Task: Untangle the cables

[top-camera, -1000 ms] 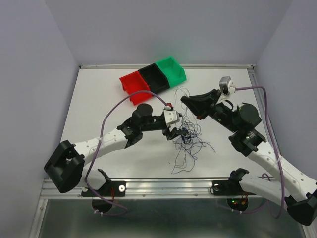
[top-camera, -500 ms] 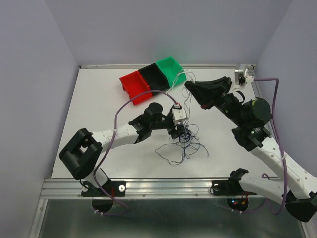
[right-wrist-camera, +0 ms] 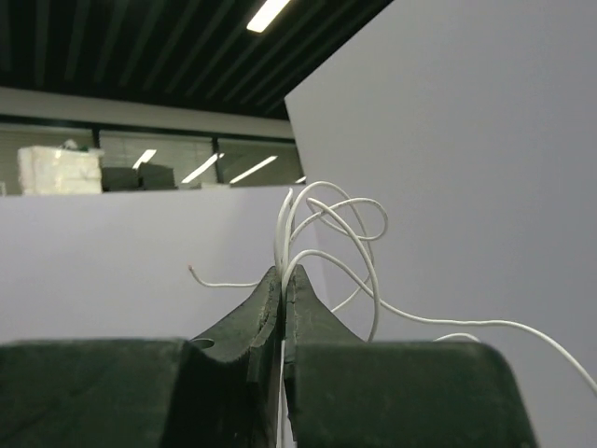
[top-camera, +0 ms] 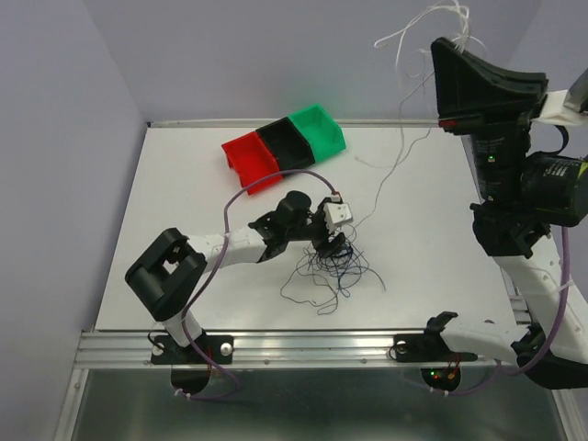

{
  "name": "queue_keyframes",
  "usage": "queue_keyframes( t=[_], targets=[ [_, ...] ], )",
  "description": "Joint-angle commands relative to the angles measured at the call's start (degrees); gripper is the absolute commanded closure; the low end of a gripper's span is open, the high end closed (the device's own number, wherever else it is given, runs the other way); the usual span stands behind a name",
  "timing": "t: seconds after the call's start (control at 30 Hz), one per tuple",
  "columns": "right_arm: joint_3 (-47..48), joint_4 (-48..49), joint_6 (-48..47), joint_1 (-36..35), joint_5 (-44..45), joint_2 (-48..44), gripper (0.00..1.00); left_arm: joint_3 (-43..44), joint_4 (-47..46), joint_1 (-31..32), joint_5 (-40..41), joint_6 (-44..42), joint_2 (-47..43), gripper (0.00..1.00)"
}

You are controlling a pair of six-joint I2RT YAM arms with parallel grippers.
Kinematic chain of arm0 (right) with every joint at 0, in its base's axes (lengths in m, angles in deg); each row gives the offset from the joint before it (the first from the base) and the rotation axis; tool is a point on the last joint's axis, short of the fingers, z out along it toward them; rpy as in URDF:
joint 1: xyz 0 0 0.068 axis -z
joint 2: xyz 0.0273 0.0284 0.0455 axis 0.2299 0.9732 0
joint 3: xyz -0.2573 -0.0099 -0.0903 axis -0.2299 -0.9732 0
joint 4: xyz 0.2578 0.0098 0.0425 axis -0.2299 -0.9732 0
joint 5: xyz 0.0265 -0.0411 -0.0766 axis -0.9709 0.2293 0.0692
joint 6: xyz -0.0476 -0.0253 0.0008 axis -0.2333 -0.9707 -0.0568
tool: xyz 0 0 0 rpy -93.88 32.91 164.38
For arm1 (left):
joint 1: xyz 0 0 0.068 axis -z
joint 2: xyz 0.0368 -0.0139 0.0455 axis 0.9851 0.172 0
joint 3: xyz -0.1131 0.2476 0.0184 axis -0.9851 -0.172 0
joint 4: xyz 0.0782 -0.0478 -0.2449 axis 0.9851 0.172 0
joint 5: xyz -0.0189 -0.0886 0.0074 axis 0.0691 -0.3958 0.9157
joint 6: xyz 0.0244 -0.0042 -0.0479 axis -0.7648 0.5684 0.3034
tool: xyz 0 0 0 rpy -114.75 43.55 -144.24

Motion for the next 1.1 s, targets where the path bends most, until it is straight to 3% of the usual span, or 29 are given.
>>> queue_keyframes(
  t=[0.0, 0.2, 0.37, 0.47, 0.63, 0.83, 0.97, 1.07],
  targets=[
    [7.61, -1.23, -5.38, -0.34, 9.20, 1.92, 1.00, 2.72, -0.02, 0.46, 0.50, -0.99, 0.04, 0.22],
    [-1.69, -1.32, -9.51, -0.34, 14.91, -3.24, 0.99, 1.85, 0.50, 0.46, 3.74, -0.98, -3.29, 0.23],
    [-14.26, -1.75, -9.95, -0.34, 22.63, -11.69, 1.00, -1.93, 0.95, 0.38, 8.48, -2.04, -12.60, 0.23],
    [-20.42, -5.16, -9.52, -0.26, 27.99, -16.00, 0.99, -2.29, 3.74, 0.29, 13.92, -2.13, -16.91, 0.21],
    [-29.19, -10.10, -8.46, -0.26, 33.81, -20.22, 0.99, -3.34, 6.22, -1.29, 15.26, -3.44, -23.41, 0.18],
    [-34.13, -11.42, -10.22, -0.34, 47.95, -22.16, 0.99, -0.62, 9.55, -1.56, 28.09, -2.57, -23.00, 0.15],
    [-41.32, -12.04, -9.52, -0.34, 48.59, -23.39, 0.99, -2.55, 7.63, -2.09, 17.60, -3.88, -24.21, 0.14],
    [-45.81, -12.04, -8.99, -0.26, 40.11, -22.78, 0.99, -3.60, 6.05, -2.09, 12.21, -4.06, -25.44, 0.13]
  ],
)
